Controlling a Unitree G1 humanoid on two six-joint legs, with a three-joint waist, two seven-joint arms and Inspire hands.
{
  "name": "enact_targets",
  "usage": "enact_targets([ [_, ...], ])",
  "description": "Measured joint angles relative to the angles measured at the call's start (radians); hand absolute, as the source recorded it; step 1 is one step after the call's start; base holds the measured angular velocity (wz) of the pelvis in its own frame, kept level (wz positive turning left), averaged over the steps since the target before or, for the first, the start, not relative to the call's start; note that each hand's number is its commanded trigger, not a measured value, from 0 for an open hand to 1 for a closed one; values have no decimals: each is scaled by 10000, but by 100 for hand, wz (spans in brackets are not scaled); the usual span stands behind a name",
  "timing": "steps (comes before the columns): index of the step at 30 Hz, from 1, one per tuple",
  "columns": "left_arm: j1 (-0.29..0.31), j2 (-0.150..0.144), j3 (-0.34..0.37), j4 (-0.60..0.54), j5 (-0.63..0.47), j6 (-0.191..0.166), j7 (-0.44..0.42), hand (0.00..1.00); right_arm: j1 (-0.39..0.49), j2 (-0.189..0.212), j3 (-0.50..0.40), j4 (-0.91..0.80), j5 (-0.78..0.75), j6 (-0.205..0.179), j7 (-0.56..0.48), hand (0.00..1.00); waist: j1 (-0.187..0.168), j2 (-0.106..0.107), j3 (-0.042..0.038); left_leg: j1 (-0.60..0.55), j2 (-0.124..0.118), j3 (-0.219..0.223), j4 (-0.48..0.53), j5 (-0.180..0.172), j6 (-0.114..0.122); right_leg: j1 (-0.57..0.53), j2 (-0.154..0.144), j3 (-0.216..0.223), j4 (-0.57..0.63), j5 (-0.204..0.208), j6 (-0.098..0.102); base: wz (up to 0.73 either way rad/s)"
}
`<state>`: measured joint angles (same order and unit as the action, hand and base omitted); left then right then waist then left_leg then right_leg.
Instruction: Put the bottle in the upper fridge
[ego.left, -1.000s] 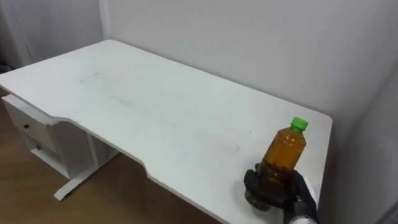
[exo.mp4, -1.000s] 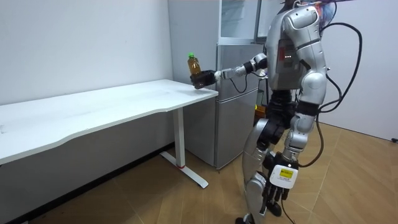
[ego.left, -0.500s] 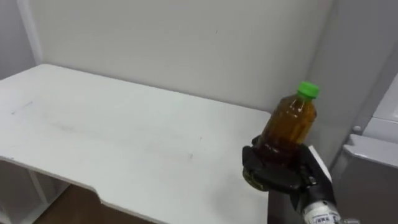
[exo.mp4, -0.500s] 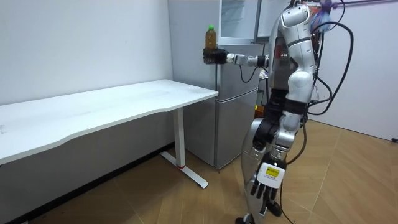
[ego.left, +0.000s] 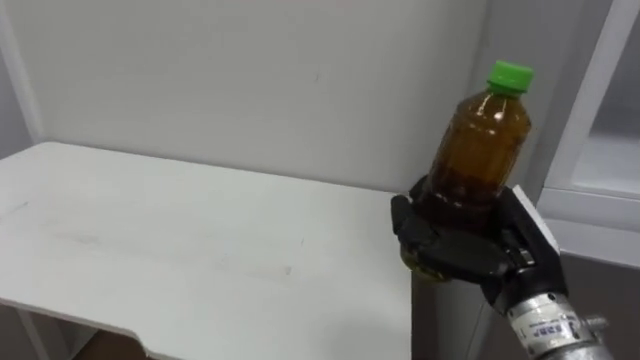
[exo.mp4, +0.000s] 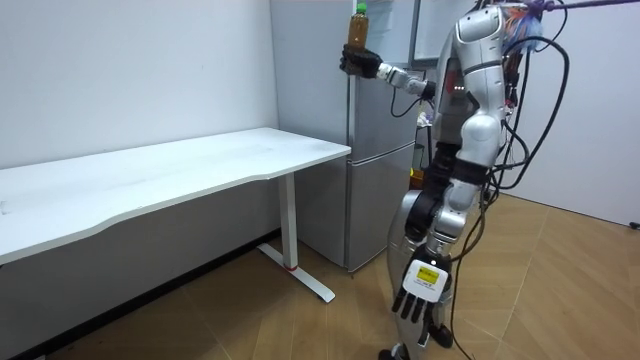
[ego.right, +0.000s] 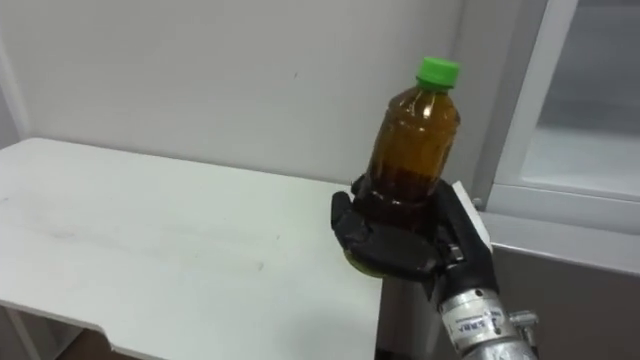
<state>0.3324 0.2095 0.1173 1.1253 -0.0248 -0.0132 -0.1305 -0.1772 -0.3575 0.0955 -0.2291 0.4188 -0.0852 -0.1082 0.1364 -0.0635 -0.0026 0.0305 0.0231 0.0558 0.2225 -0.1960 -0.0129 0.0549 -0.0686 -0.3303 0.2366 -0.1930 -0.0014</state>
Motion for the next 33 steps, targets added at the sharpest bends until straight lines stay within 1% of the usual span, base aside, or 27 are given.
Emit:
enact_targets([
  [2,7,-3,13,1,-7,1,82,0,87,-68,-214,-394,-6,0,-14,100,-61,-12,5,5,4,0,2,0,0,-3,1,3,9,-3,4,0],
  [3,4,-3,13,-31,-7,-2,143,0,87,-104,-369,-551,-63,0,-14,100,-184,-28,15,-2,7,-3,2,0,0,-4,3,3,10,-3,4,0],
  [6,4,0,60,-32,69,-5,193,0,88,-206,-739,-710,-236,0,-26,100,-347,-25,27,26,17,47,-8,-2,0,-3,11,41,13,-3,4,-4],
  [8,9,-6,63,-19,186,-4,190,0,89,-318,-948,-788,-256,17,-35,100,-486,-39,38,50,34,130,-8,-11,7,-14,16,130,24,-3,4,-11],
  [10,31,-19,87,28,227,6,185,0,168,-350,-1320,-1098,-280,153,-23,100,-526,-55,64,133,71,326,-28,-54,11,-45,49,313,49,-4,2,-23],
  [11,42,-20,104,50,275,7,184,0,221,-350,-1426,-1179,-295,155,-24,100,-527,-62,68,158,79,376,-35,-67,11,-46,55,340,54,-5,2,-24],
  [13,96,-80,280,95,385,8,182,0,360,-351,-1837,-1476,-368,156,-23,100,-608,-100,54,187,115,555,-28,-131,17,-52,103,552,41,-6,3,-22],
  [15,90,-90,414,209,386,7,187,0,359,-352,-2138,-1565,-375,156,-87,100,-757,-155,30,203,124,614,-29,-144,23,-56,113,577,26,-5,5,-13],
  [18,106,-90,476,360,383,0,217,0,360,-352,-2503,-1676,-472,156,-327,100,-808,-168,22,326,188,816,-31,-215,4,-38,179,786,38,-4,4,-19],
  [19,105,-91,479,352,386,-3,237,0,373,-352,-2656,-1726,-568,156,-413,100,-955,-169,23,325,191,818,-29,-219,6,-39,181,786,35,-4,4,-8],
  [22,104,-103,575,341,665,-8,240,0,420,-352,-2988,-1757,-751,156,-560,100,-1128,-148,25,326,202,819,-7,-252,-1,-46,195,802,30,-4,3,0],
  [25,91,-135,721,349,847,-7,240,0,491,-352,-3317,-1762,-1099,156,-693,100,-1261,-111,6,352,202,816,-7,-255,-1,-39,196,807,39,-4,4,0],
  [32,88,-161,766,341,844,79,307,0,519,-356,-3574,-1670,-1119,156,-1106,100,-1353,-66,29,473,209,817,-62,-258,-4,34,203,812,53,-3,2,0],
  [33,89,-161,764,340,845,79,309,0,519,-356,-3576,-1559,-1098,155,-1207,100,-1360,-84,54,510,209,820,-103,-258,-5,100,205,810,39,-3,2,0],
])
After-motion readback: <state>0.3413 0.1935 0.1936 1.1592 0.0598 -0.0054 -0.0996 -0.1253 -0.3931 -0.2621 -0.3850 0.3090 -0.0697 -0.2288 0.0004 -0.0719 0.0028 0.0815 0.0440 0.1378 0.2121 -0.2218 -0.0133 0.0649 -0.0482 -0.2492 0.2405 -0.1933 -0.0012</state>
